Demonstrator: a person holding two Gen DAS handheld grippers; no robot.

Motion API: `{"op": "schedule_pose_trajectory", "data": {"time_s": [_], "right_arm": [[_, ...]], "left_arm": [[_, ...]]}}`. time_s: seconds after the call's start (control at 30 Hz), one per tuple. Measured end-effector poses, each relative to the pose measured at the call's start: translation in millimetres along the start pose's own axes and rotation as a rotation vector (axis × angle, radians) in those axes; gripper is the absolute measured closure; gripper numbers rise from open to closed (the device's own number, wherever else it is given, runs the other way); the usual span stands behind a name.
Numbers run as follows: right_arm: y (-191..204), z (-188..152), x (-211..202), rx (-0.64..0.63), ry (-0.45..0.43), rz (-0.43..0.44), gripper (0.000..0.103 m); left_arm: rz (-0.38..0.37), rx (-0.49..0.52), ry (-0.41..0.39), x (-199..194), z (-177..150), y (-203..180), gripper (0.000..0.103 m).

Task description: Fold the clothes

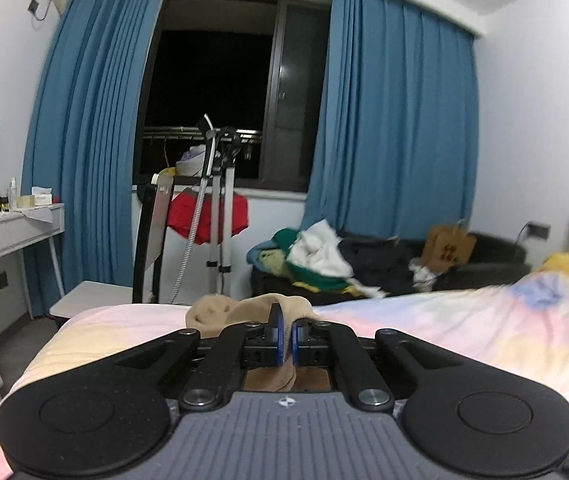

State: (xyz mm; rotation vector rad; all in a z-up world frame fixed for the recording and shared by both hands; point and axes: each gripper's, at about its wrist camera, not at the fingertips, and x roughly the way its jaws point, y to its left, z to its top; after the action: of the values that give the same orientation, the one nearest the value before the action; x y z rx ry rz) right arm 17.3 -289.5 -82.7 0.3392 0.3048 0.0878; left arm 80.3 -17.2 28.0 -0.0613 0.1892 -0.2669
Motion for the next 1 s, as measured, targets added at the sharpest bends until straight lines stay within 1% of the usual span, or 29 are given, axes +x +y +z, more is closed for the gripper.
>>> {"op": "schedule_pose_trajectory", "data": {"time_s": [0.1, 0.2, 0.3, 0.37, 0.43, 0.47, 0.5, 0.6, 0.73, 0.77, 0.8, 0.83, 0.87, 0.9, 1.0], "right_arm": [[22, -5, -11, -0.097, 0.042, 0.066, 0.014], [44, -15, -14, -0.208, 0.127, 0.137, 0.015], [60, -29, -8, -0.248, 0.214, 0.203, 0.015], [72, -38, -1, -0.239, 0.257, 0.242, 0.015], [83, -47, 6, -0.223, 0.288, 0.28, 0.015], [89, -50, 10, -0.223, 0.289, 0.291, 0.016], [98, -54, 16, -0.232, 0.285, 0.289, 0.021], [114, -61, 39, -0.23, 0.274, 0.241, 0.027], [122, -68, 78, -0.191, 0.296, 0.2, 0.031], [124, -70, 86, -0.195, 0.299, 0.183, 0.041], [122, -71, 90, -0.199, 0.3, 0.168, 0.061], [118, -71, 92, -0.202, 0.299, 0.155, 0.069], [115, -68, 92, -0.197, 0.289, 0.148, 0.082], [112, -63, 91, -0.186, 0.274, 0.145, 0.086], [101, -41, 81, -0.138, 0.226, 0.139, 0.088]], "left_arm": [[-0.03, -0.047, -0.033, -32, 4, 10, 0.099], [-0.06, -0.094, -0.066, -64, 8, 20, 0.099], [-0.09, -0.141, -0.1, -95, 13, 31, 0.099], [-0.11, -0.172, -0.121, -116, 15, 38, 0.099], [-0.107, -0.21, -0.132, -118, 10, 51, 0.099], [-0.109, -0.234, -0.135, -118, 7, 58, 0.099], [-0.11, -0.256, -0.135, -115, 5, 64, 0.099], [-0.083, -0.29, -0.135, -110, -3, 84, 0.099], [-0.041, -0.296, -0.126, -105, -12, 104, 0.098], [-0.029, -0.3, -0.115, -101, -14, 109, 0.098], [-0.017, -0.305, -0.104, -97, -17, 113, 0.098], [-0.004, -0.309, -0.093, -93, -19, 117, 0.098], [0.008, -0.314, -0.082, -89, -22, 121, 0.098], [0.021, -0.318, -0.071, -85, -24, 125, 0.098], [0.04, -0.337, -0.05, -75, -28, 133, 0.098]]}}
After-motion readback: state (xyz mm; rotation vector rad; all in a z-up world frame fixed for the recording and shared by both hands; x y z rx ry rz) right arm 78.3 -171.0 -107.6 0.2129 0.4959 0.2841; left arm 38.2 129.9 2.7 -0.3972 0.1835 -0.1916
